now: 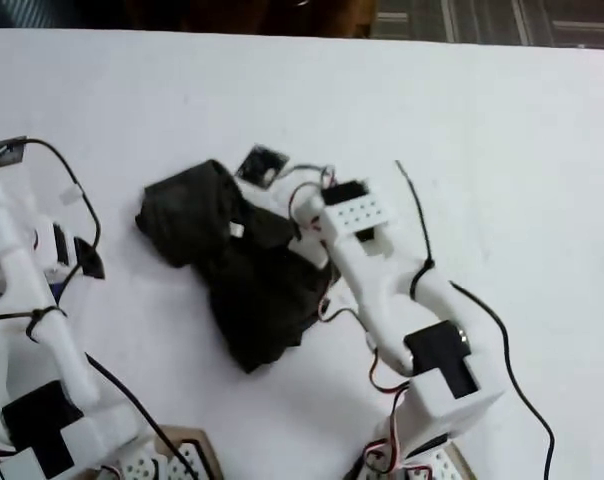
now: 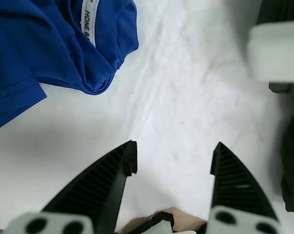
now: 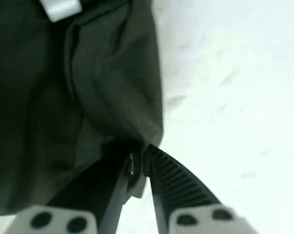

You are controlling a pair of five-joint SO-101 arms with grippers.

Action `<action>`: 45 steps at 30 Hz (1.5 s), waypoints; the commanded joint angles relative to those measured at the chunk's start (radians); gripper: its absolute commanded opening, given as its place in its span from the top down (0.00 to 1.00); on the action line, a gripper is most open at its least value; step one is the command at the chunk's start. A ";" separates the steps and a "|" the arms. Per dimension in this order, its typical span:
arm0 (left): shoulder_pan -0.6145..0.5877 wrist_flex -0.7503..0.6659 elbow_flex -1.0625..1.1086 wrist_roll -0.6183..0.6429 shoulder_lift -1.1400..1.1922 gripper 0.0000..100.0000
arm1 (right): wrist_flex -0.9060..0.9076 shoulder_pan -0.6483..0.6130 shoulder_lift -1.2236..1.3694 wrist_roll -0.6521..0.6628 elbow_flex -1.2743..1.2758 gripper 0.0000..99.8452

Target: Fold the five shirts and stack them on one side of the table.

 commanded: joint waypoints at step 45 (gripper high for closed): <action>0.316 -0.091 -1.236 -0.031 1.040 0.97 | 0.277 0.024 -0.010 -0.064 -0.319 0.98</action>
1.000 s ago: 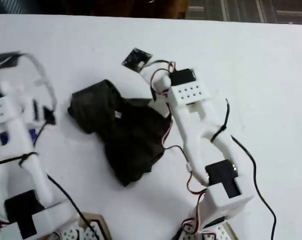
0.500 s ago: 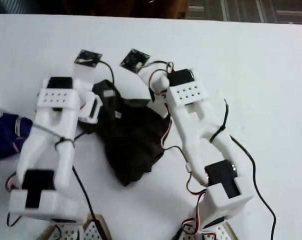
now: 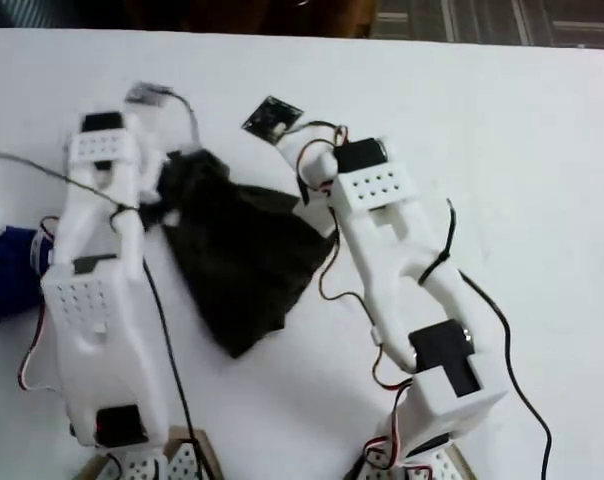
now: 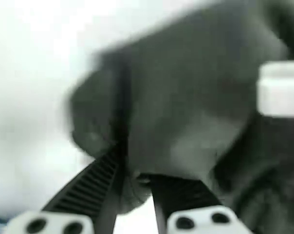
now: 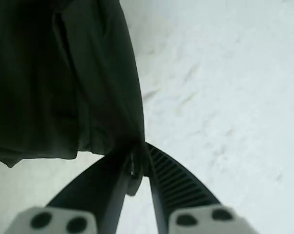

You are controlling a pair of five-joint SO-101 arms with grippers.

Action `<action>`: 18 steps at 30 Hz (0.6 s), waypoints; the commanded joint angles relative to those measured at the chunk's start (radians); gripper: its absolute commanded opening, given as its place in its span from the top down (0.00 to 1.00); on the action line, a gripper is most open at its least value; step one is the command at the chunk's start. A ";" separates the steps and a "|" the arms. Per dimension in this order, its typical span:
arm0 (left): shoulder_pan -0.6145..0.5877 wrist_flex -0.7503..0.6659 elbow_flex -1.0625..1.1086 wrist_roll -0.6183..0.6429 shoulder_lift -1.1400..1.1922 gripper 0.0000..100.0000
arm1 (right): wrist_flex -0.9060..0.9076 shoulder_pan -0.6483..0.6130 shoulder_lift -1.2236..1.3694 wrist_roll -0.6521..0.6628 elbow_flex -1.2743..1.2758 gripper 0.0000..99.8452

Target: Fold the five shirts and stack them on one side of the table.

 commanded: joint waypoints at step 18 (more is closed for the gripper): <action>-0.075 0.210 -1.050 0.023 0.302 0.83 | 0.018 -0.007 -0.010 -0.011 -0.044 0.98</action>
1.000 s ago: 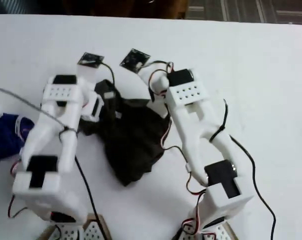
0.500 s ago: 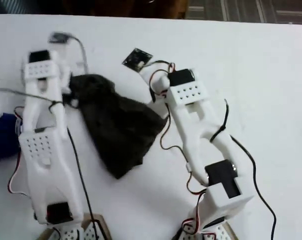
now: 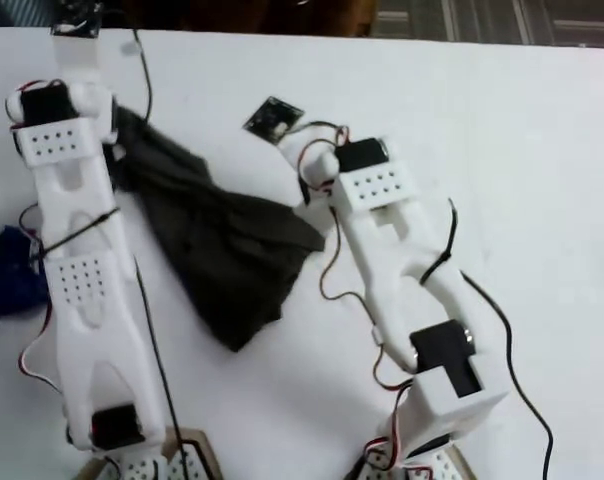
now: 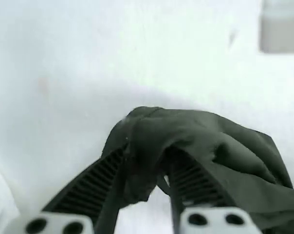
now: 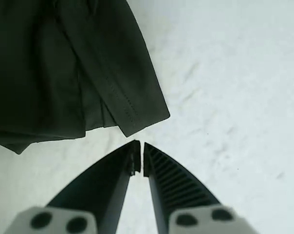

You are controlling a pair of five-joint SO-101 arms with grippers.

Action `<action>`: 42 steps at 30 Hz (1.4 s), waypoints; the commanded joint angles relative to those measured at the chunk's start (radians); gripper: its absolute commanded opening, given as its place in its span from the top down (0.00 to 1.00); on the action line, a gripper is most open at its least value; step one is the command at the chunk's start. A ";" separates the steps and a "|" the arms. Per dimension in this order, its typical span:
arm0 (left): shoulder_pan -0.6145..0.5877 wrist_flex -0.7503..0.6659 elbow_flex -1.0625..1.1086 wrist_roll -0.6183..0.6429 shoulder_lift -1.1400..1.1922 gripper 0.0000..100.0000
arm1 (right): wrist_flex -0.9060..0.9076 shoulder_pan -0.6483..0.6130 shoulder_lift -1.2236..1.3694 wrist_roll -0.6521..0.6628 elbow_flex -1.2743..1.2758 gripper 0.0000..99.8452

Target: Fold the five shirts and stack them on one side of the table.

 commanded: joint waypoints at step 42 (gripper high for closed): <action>-0.666 0.143 0.441 -0.008 -0.204 0.82 | 0.150 -0.421 0.582 0.064 -0.362 0.98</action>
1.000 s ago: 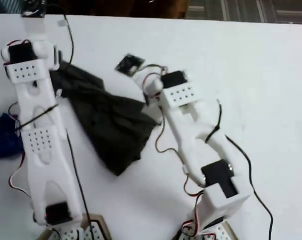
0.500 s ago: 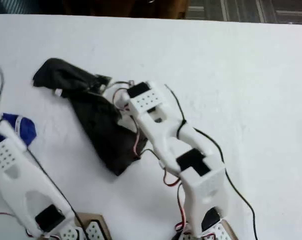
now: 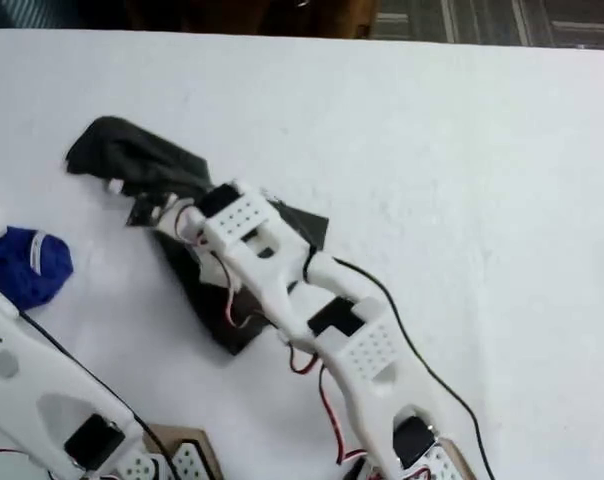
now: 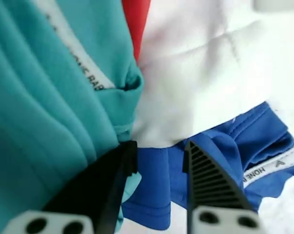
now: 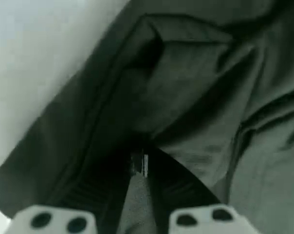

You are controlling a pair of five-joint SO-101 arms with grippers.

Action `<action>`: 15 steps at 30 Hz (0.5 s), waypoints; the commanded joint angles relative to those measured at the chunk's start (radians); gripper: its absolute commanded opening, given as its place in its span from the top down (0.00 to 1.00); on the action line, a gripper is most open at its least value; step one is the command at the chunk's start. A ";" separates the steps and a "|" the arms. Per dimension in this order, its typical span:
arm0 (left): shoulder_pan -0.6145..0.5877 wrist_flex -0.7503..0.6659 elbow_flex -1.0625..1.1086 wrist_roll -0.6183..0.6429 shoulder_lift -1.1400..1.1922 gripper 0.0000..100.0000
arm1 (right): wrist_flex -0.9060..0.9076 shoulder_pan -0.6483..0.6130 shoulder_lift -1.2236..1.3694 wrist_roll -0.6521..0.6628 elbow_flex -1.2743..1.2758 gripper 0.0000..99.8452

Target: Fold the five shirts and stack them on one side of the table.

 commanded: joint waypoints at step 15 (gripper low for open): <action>0.072 0.017 0.004 -0.074 -0.091 0.82 | 0.302 -0.047 -0.081 0.161 0.201 0.98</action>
